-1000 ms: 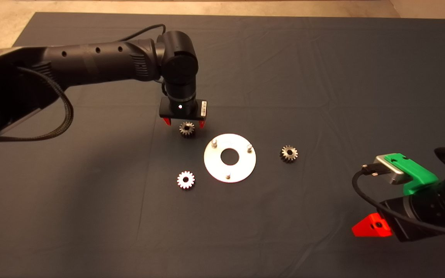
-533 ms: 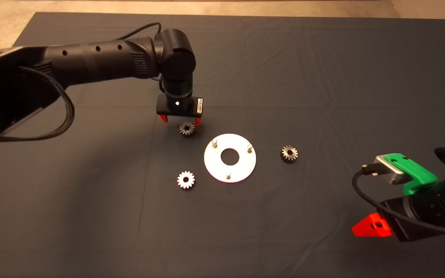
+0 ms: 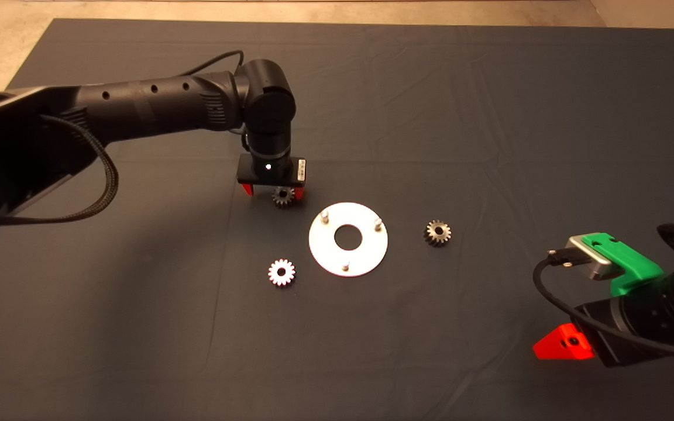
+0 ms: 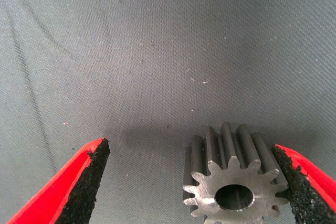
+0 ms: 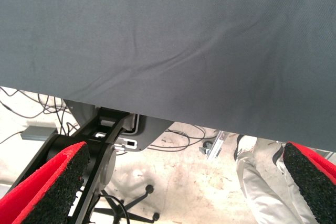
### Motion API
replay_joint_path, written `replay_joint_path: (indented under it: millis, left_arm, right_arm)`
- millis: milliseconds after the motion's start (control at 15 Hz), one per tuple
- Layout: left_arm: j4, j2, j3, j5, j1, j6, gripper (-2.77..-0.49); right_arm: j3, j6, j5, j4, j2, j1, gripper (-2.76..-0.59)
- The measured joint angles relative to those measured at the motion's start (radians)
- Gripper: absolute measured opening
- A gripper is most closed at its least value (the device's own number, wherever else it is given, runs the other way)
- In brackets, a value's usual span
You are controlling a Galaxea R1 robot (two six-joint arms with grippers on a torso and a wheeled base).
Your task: Install three planetary gears onto the carrier pins
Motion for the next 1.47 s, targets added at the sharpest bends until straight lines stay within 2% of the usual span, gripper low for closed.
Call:
replay_joint_path:
  millis: [333, 400, 533, 800, 1067, 1200, 1467]
  left_arm:
    - [-0.003, 0.014, -0.021, 0.008, -0.001, 0.01, -1.08]
    - [-0.004, 0.017, -0.023, 0.007, 0.0, 0.01, -1.16]
    - [-0.004, 0.022, -0.027, 0.01, 0.0, 0.011, -1.18]
    - [-0.006, 0.039, -0.042, 0.018, 0.0, 0.013, -1.45]
    - [-0.009, 0.044, -0.051, 0.019, -0.001, 0.014, -1.46]
    - [-0.012, 0.043, -0.053, 0.017, -0.001, 0.014, -1.6]
    - [-0.018, 0.043, -0.056, 0.017, -0.001, 0.014, -1.63]
  right_arm:
    - [0.0, 0.0, 0.0, 0.0, 0.0, 0.0, -0.6]
    - [0.0, 0.0, -0.001, 0.0, 0.0, 0.0, -0.6]
    - [0.0, 0.0, -0.001, 0.0, 0.0, 0.0, -0.6]
    - [0.0, 0.0, -0.001, 0.0, 0.0, 0.0, -0.6]
    - [0.0, 0.0, 0.0, 0.0, 0.002, 0.0, -0.6]
    - [0.0, 0.0, -0.001, 0.0, 0.002, 0.0, -0.6]
    - [0.0, 0.0, -0.001, 0.0, 0.002, 0.0, -0.6]
